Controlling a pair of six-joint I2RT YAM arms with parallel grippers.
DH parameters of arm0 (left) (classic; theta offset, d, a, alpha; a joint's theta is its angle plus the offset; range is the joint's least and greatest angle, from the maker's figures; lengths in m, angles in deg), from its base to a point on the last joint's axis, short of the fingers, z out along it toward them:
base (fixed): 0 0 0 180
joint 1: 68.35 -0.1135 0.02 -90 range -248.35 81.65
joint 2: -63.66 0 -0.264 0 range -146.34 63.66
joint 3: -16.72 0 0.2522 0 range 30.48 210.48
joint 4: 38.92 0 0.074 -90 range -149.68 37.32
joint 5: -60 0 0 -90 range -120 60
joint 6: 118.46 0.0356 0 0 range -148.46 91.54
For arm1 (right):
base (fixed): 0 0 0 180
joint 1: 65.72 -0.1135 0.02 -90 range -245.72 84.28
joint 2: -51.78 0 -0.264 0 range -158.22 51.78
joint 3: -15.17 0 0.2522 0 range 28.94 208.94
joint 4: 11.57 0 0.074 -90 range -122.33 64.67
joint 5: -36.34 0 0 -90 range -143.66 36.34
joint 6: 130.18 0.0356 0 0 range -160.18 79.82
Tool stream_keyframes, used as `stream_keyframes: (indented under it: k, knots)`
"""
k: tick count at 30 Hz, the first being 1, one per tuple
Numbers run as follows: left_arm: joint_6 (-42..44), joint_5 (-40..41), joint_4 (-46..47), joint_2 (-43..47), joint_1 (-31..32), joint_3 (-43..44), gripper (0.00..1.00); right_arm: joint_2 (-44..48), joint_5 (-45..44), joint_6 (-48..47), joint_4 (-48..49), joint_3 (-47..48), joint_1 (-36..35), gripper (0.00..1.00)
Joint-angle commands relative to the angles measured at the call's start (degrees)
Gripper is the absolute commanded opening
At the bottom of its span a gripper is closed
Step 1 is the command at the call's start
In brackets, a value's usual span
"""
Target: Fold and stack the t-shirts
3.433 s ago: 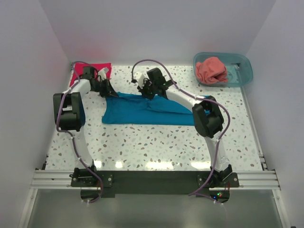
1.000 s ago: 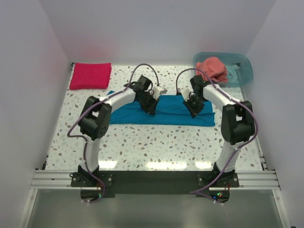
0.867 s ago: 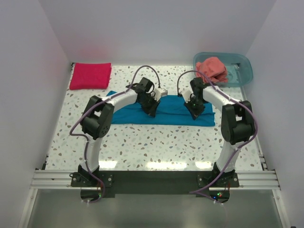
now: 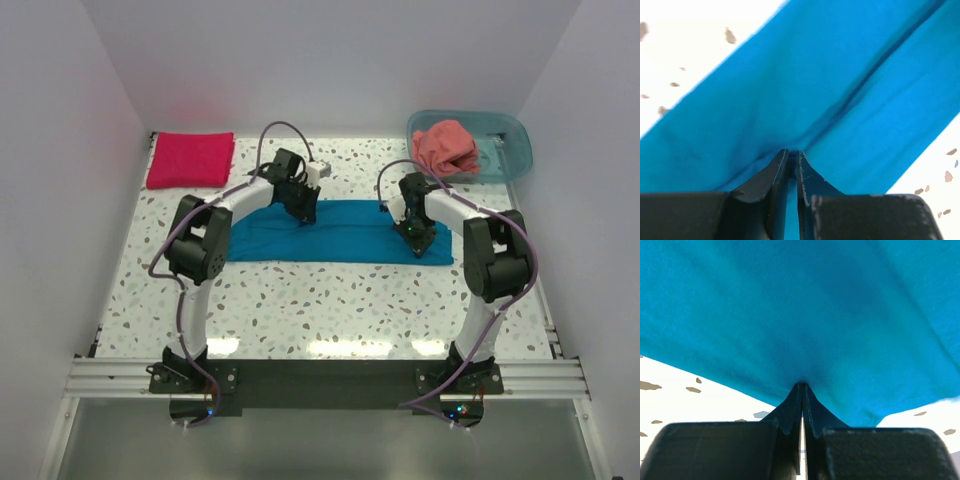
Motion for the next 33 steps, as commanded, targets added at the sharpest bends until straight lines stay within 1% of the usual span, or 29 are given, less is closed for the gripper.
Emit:
stream_keyframes:
  k: [1,5,8,11,12,14,15,19,20,23,24,26,33]
  knots:
    - [-2.8,0.2,5.1,-0.2,-1.7,2.3,0.17,-1.5,-1.8,0.2,1.7,-0.1,0.4,0.0]
    - [-2.8,-1.3,4.5,-0.8,-2.1,3.0,0.17,-0.7,-0.4,0.4,1.0,0.9,0.4,0.0]
    - [-2.8,-3.6,4.9,0.8,-2.4,2.1,0.18,0.2,1.6,0.9,0.8,3.2,0.4,0.0]
    - [-2.7,-5.9,5.8,5.2,-2.6,0.5,0.22,1.5,3.2,0.3,1.4,6.4,0.7,0.0]
    - [-2.6,-6.5,5.9,6.4,-2.6,0.1,0.26,1.5,3.5,0.2,1.5,7.3,0.6,0.0]
    - [-2.1,-6.5,5.8,9.7,-2.5,-1.3,0.29,0.8,3.7,0.0,1.4,10.5,0.7,0.0]
    - [-1.8,-6.1,5.2,10.8,-2.6,-1.8,0.33,-0.6,3.7,-0.4,1.4,11.4,0.7,0.0]
    - [-1.9,-3.8,3.5,14.8,-3.9,-5.2,0.36,-4.7,3.7,-1.6,2.0,15.3,0.7,0.0]
    - [-2.0,-2.1,1.5,15.2,-4.4,-5.5,0.37,-5.7,3.6,-2.0,2.2,16.6,0.8,0.0]
    - [-1.5,0.0,-1.9,14.7,-6.0,-6.2,0.37,-9.1,3.1,-3.1,3.0,18.9,0.8,0.0]
    - [-1.6,1.7,-1.9,14.5,-6.4,-7.3,0.37,-10.1,3.0,-3.3,2.9,19.5,0.7,0.0]
    - [-1.3,2.3,-0.9,12.9,-6.5,-7.9,0.37,-11.7,2.9,-3.7,3.2,20.3,0.7,0.0]
    - [-2.1,0.0,2.5,6.0,-5.9,-6.2,0.35,-14.7,1.5,-4.9,3.7,20.2,0.7,0.0]
